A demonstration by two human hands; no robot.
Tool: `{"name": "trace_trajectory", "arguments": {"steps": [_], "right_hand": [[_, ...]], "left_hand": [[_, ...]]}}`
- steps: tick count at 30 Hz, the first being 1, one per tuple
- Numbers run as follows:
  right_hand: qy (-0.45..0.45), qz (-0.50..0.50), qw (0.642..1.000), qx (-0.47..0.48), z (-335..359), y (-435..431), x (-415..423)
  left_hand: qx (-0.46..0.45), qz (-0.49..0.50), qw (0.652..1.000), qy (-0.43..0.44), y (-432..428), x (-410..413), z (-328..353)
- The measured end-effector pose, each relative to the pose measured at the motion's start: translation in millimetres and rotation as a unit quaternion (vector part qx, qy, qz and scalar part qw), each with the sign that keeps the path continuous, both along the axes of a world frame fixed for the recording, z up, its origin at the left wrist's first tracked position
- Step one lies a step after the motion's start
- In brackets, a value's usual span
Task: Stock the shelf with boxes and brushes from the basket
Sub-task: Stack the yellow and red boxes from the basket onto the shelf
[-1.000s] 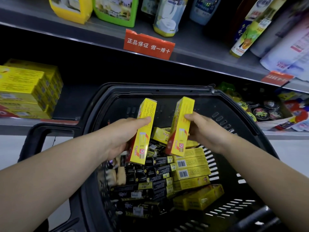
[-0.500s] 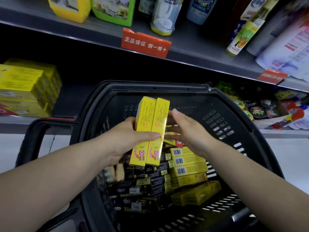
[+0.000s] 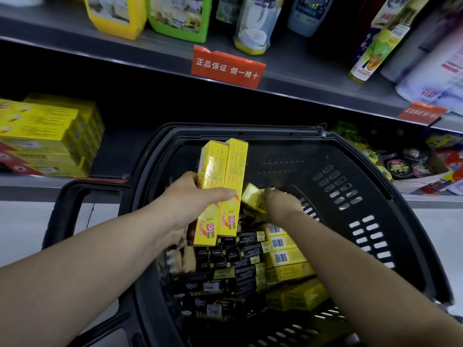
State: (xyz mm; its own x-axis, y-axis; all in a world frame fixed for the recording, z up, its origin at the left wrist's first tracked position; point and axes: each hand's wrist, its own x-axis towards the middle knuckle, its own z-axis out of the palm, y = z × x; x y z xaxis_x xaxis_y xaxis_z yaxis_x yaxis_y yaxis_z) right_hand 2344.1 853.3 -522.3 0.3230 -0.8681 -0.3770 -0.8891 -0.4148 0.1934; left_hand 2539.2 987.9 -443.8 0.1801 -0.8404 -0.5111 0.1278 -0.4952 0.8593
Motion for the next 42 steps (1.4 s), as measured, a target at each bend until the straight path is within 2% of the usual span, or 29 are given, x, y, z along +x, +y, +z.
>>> {"name": "trace_trajectory", "arguments": {"steps": [1,2,3,5,7,9,11,17,19,24,30,32,37,42], "right_hand": [[-0.079,-0.041,0.995,0.04,15.6,0.0,-1.2],[-0.179,-0.086,0.976,0.093,31.7,1.7,-2.3],[-0.285,-0.132,0.936,0.16,48.1,5.5,-3.2],[-0.459,-0.202,0.818,0.282,80.0,19.6,-0.7],[-0.56,-0.229,0.715,0.35,104.6,33.2,7.8],[-0.597,-0.224,0.676,0.369,121.9,45.0,22.6],[-0.605,-0.213,0.675,0.365,133.8,55.7,38.8],[-0.584,-0.178,0.71,0.351,153.4,72.0,78.6],[-0.581,-0.191,0.712,0.345,156.5,73.2,89.6],[-0.601,-0.284,0.639,0.387,163.7,69.9,109.6],[-0.628,-0.284,0.559,0.462,163.1,80.2,158.0],[-0.629,-0.266,0.544,0.488,161.2,86.6,180.4],[-0.613,-0.235,0.55,0.516,159.2,99.6,229.5],[-0.599,-0.234,0.6,0.477,147.3,97.9,272.6]], "left_hand": [[-0.001,0.002,1.0,0.004,-0.1,0.8,-0.2],[-0.006,0.005,1.0,0.011,-0.4,1.7,0.1],[-0.015,0.008,1.0,0.019,-0.5,2.8,1.4],[-0.035,0.013,0.999,0.038,-0.8,4.2,5.9],[-0.048,0.014,0.998,0.046,-0.5,5.4,11.3],[-0.055,0.015,0.997,0.049,0.4,6.1,18.1],[-0.067,0.02,0.996,0.063,3.9,9.2,24.8],[-0.107,0.029,0.99,0.083,21.9,36.4,48.2],[-0.111,0.033,0.99,0.079,29.9,45.8,55.6],[-0.091,0.082,0.988,0.089,48.5,74.4,66.0],[-0.113,0.154,0.973,0.126,68.3,108.0,68.1],[-0.118,0.163,0.97,0.134,70.1,119.7,67.0],[-0.12,0.187,0.962,0.157,74.1,153.0,57.1],[-0.097,0.181,0.968,0.144,78.8,193.7,46.7]]}}
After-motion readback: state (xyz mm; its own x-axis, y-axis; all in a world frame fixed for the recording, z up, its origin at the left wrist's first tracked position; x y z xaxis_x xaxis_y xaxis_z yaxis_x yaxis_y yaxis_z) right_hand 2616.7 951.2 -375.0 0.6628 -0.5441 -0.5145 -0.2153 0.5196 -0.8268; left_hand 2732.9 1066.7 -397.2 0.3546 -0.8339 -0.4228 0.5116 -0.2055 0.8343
